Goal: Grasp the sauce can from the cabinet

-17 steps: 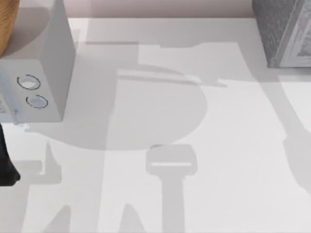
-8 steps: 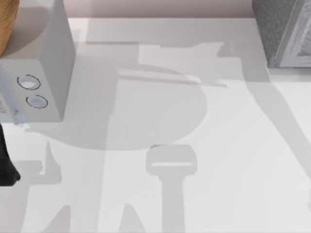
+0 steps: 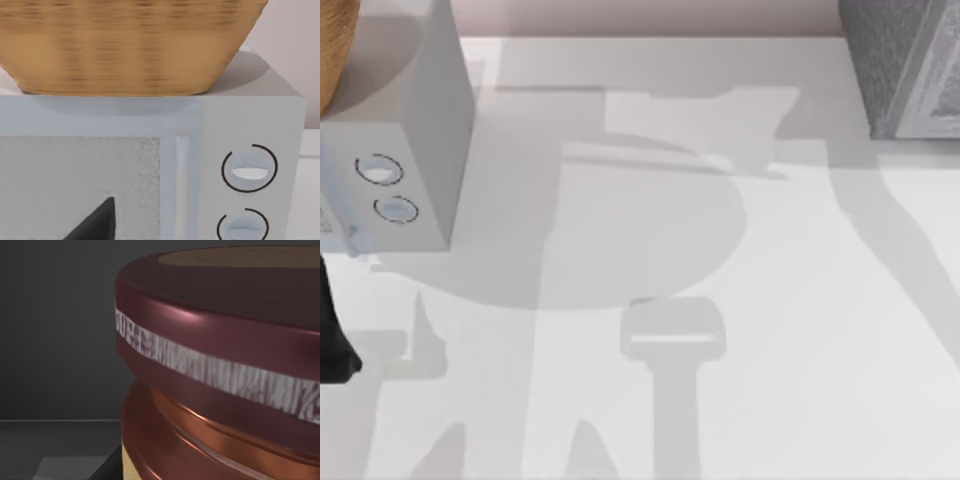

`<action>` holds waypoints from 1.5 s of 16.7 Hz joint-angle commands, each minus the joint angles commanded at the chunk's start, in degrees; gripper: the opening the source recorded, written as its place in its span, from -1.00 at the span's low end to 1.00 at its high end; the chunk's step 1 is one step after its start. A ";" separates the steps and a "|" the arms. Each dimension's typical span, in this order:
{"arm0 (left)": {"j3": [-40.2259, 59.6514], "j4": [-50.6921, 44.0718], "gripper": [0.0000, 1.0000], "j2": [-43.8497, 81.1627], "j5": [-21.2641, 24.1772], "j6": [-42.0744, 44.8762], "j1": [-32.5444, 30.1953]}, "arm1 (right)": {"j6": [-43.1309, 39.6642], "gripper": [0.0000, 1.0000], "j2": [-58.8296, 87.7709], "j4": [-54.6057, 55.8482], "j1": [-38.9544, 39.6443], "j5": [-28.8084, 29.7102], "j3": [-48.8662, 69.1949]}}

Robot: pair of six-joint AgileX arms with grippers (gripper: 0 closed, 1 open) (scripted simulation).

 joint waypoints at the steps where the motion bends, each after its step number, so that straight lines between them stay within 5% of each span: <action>1: 0.00 0.00 1.00 0.00 0.00 0.00 0.00 | -0.01 -1.00 -0.46 0.25 -0.10 -0.16 -0.57; 8: 0.00 0.00 1.00 0.00 0.00 0.00 0.00 | -0.31 -1.00 -15.03 7.47 -4.29 -4.79 -21.68; 19: 0.00 0.00 1.00 0.00 0.00 0.00 0.00 | -0.74 -1.00 -58.73 28.80 -17.49 -18.30 -93.97; 25: 0.00 0.00 1.00 0.00 0.00 0.00 0.00 | -0.89 -1.00 -77.85 38.24 -23.07 -24.31 -118.57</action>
